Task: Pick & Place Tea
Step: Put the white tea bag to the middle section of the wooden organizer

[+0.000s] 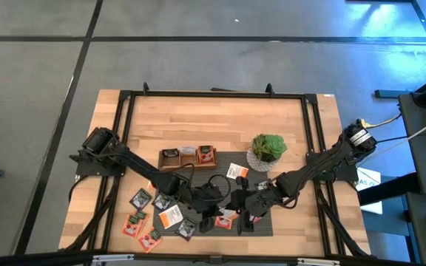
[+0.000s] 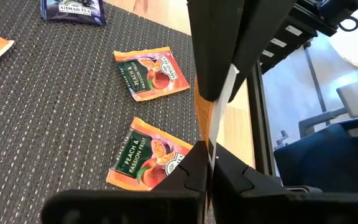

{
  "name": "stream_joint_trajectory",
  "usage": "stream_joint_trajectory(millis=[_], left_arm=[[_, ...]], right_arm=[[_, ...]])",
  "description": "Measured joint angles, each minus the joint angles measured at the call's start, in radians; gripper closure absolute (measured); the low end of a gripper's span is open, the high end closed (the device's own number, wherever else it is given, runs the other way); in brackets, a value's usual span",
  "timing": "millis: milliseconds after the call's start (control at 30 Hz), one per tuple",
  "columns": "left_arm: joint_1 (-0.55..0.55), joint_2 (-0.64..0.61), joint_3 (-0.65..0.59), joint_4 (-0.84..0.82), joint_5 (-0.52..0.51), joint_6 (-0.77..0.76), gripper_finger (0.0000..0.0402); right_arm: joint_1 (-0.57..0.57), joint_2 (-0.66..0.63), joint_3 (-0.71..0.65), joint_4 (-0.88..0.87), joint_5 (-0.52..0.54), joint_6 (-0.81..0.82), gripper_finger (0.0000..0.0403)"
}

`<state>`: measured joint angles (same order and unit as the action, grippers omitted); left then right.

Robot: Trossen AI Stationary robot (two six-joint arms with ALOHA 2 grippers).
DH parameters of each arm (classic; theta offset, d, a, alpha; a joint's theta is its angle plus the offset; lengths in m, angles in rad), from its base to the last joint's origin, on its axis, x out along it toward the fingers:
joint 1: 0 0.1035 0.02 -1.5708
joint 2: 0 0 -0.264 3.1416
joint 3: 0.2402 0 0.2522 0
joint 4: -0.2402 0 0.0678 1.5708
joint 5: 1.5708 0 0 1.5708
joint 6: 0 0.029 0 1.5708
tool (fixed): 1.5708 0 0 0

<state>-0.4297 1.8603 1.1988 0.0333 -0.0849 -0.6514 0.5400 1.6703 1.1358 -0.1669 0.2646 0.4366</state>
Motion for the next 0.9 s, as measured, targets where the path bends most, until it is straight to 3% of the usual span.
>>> stream_joint_trajectory(millis=[300, 567, 733, 900], left_arm=[[0.0, 0.0, 0.0, 0.0, 0.0, -0.004, 0.0389], [-0.009, -0.016, 0.0, -0.034, -0.025, 0.002, 0.0302], [-0.044, -0.115, -0.001, -0.152, -0.169, 0.058, 0.0267], [-0.122, -0.219, -0.029, -0.166, -0.433, 0.156, 0.0259]], right_arm=[[-0.001, 0.0, 0.0, -0.001, 0.003, -0.007, 0.0399], [-0.002, 0.0, 0.0, -0.016, 0.006, -0.031, 0.0399], [-0.002, -0.035, 0.0, -0.06, 0.055, -0.042, 0.04], [-0.002, -0.112, 0.0, -0.068, 0.132, -0.107, 0.04]])
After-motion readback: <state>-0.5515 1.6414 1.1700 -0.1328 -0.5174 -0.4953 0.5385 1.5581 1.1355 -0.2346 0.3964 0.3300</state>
